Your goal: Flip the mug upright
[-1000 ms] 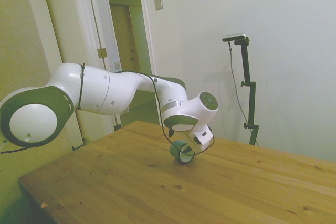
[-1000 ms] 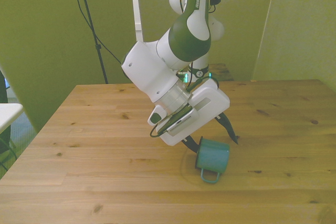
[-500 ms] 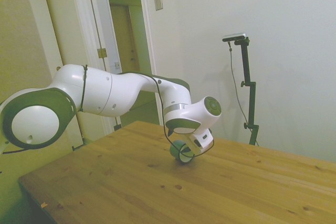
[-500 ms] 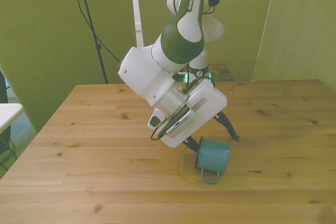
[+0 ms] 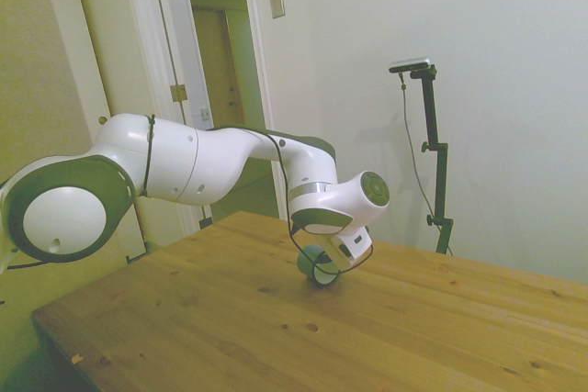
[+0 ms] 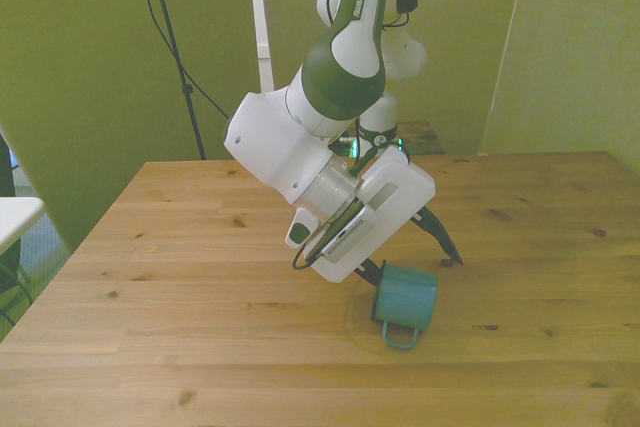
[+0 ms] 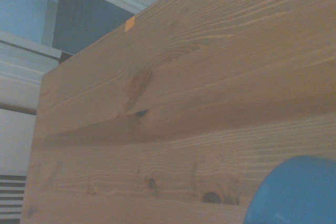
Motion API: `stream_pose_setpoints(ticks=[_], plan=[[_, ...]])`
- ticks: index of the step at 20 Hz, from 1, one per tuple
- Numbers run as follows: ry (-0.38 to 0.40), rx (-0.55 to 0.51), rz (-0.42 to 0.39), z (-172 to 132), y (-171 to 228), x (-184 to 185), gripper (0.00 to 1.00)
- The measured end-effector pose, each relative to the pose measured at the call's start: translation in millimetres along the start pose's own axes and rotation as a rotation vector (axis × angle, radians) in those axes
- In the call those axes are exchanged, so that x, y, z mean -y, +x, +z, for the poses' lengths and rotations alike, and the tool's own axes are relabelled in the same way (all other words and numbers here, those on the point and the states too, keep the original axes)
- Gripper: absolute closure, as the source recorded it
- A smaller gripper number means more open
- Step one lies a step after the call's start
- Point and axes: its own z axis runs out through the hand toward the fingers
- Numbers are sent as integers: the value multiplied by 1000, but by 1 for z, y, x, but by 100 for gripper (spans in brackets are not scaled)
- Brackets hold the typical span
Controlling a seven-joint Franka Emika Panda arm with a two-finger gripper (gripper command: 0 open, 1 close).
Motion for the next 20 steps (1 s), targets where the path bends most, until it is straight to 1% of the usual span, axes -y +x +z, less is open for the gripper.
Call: stream_pose_setpoints(ticks=[9,20], plan=[[18,24,2,4,-1,0,100],[13,40,4,9,-1,-3,100]])
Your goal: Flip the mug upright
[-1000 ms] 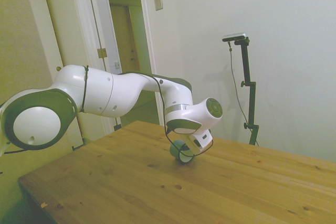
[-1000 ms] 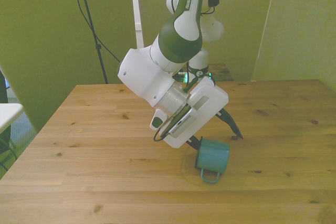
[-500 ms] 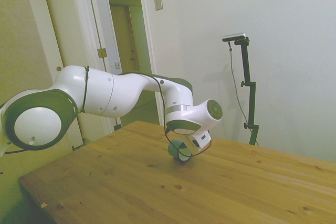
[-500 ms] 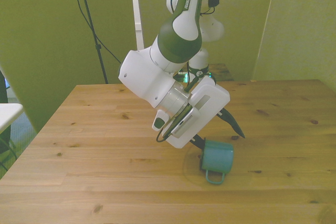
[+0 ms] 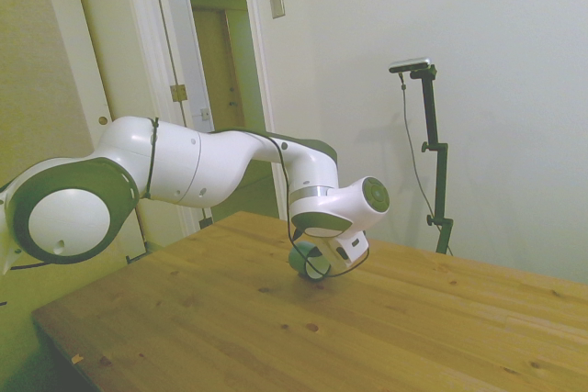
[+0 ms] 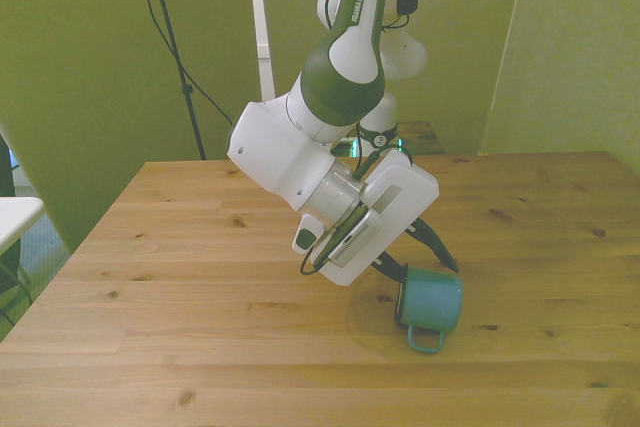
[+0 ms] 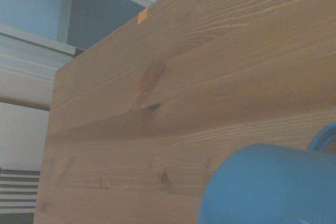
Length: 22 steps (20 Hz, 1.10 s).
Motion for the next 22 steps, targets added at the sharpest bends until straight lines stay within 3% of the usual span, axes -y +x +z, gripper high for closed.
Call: stream_pose_setpoints(ticks=[14,17,22], plan=[[-11,1,-17,-2,-5,6,100],[-72,-44,-53,-15,-18,22,100],[-276,-207,-102,-37,-66,65,100]])
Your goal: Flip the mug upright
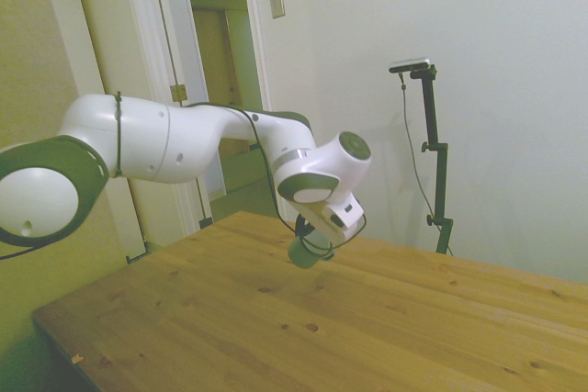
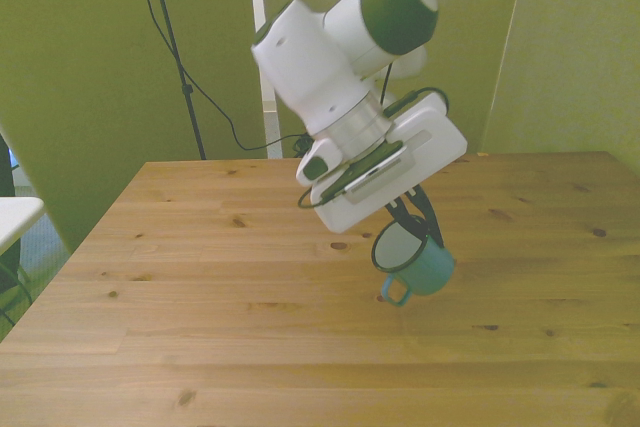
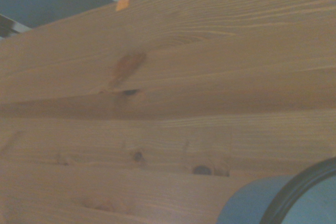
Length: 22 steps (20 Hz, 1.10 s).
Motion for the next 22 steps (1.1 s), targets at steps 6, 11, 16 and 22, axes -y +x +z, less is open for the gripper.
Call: stream_pose_setpoints(ticks=[6,11,16,22], plan=[[-256,-222,-54,-4,-63,16,100],[-436,-429,-91,25,-113,13,100],[-586,-623,-70,51,-118,-2,100],[-587,-623,-55,71,-115,-7,100]])
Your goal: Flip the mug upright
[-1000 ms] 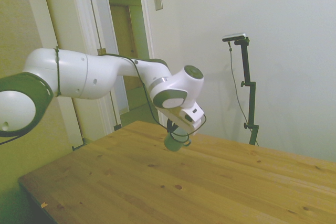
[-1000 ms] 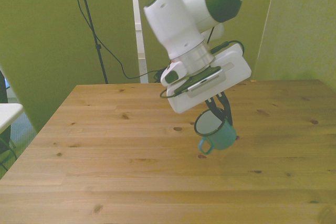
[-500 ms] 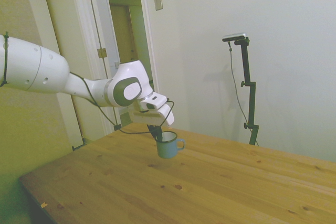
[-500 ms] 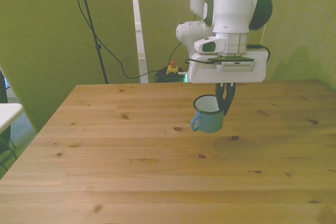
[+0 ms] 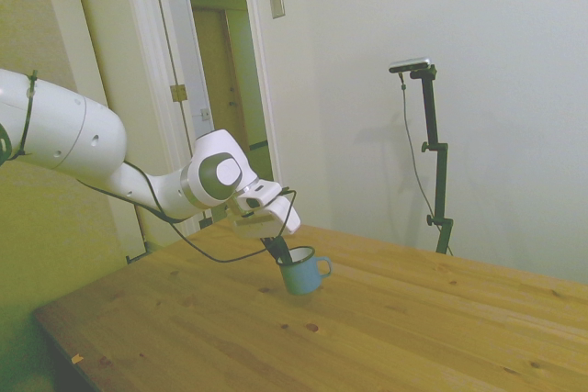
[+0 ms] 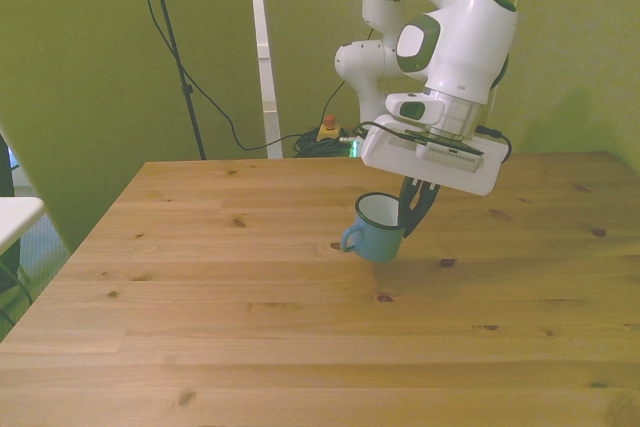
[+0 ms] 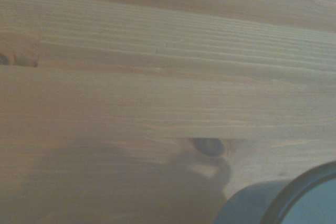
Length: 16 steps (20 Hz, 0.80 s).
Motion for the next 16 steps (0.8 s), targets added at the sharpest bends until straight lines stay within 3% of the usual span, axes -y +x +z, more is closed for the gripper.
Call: stream_pose_setpoints(ticks=[12,13,16], plan=[[71,50,70,38,1,7,100],[75,59,75,39,1,7,0],[86,83,80,40,3,5,0]])
